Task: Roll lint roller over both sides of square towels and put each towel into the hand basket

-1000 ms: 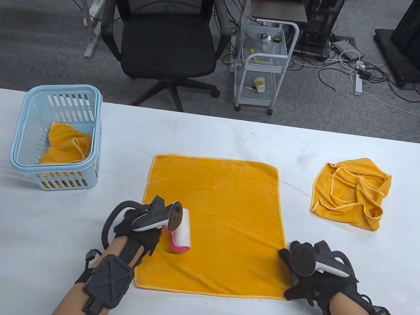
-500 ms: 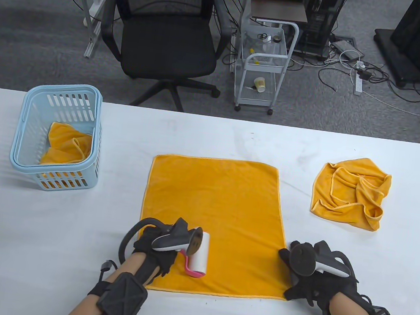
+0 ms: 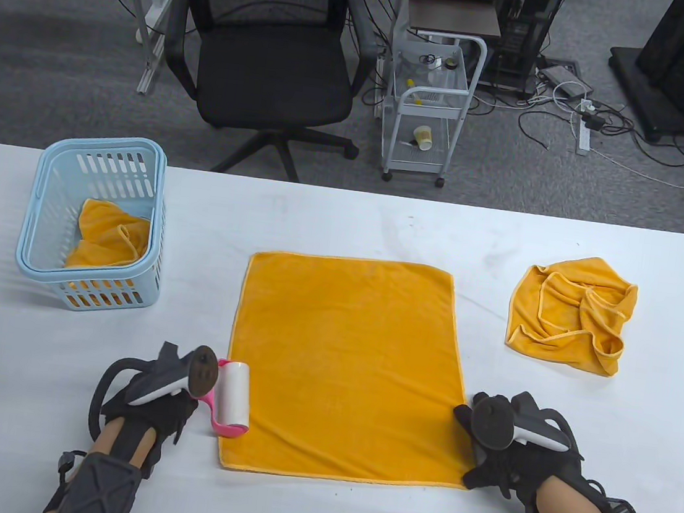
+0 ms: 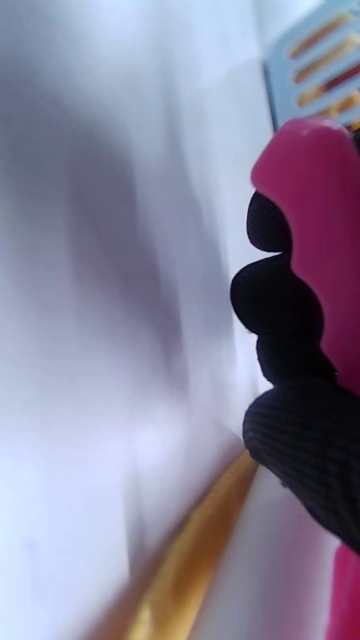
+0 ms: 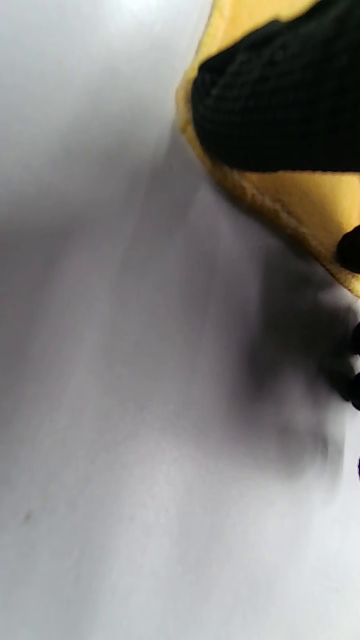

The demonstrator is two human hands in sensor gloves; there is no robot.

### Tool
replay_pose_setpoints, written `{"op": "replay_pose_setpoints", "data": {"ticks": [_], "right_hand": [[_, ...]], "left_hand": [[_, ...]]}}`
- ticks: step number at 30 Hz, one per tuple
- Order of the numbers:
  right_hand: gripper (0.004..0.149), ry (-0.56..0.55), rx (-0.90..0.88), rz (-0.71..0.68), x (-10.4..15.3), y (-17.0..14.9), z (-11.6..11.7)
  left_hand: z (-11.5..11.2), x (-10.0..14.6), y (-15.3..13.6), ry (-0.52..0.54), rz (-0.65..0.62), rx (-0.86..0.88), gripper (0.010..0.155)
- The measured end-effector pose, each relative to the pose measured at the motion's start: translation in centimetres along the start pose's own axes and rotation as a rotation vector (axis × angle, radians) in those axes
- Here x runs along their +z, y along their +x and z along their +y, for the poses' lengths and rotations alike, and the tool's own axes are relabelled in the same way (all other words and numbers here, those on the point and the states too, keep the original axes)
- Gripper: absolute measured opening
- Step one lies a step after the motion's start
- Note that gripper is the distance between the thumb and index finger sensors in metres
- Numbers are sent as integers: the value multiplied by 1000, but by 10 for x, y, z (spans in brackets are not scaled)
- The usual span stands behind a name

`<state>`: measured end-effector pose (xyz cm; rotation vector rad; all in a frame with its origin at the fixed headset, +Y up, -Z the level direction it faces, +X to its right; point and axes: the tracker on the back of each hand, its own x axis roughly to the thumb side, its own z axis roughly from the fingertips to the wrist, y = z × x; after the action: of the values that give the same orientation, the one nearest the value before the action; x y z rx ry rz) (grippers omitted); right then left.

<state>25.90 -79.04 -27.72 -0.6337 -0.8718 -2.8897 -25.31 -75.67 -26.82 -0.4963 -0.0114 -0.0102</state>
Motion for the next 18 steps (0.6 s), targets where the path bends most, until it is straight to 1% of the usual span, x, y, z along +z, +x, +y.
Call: {"op": "replay_pose_setpoints", "data": {"ticks": [2, 4, 5, 7, 10, 13, 18], "right_hand": [[105, 0, 0, 0, 0, 0, 0], [105, 0, -2, -2, 0, 0, -1], [105, 1, -2, -2, 0, 0, 0], [105, 1, -2, -3, 0, 0, 0], [105, 1, -2, -3, 0, 0, 0], [105, 1, -3, -2, 0, 0, -1], [105, 1, -3, -2, 0, 0, 0]], "left_hand": [[5, 1, -21, 32, 41, 77, 58], [8, 2, -39, 37, 80, 136, 63], [9, 2, -47, 35, 97, 153, 64], [9, 1, -62, 24, 126, 190, 60], [5, -2, -83, 24, 187, 232, 58], [-5, -7, -96, 7, 245, 213, 58], [-21, -12, -101, -12, 301, 108, 59]]}}
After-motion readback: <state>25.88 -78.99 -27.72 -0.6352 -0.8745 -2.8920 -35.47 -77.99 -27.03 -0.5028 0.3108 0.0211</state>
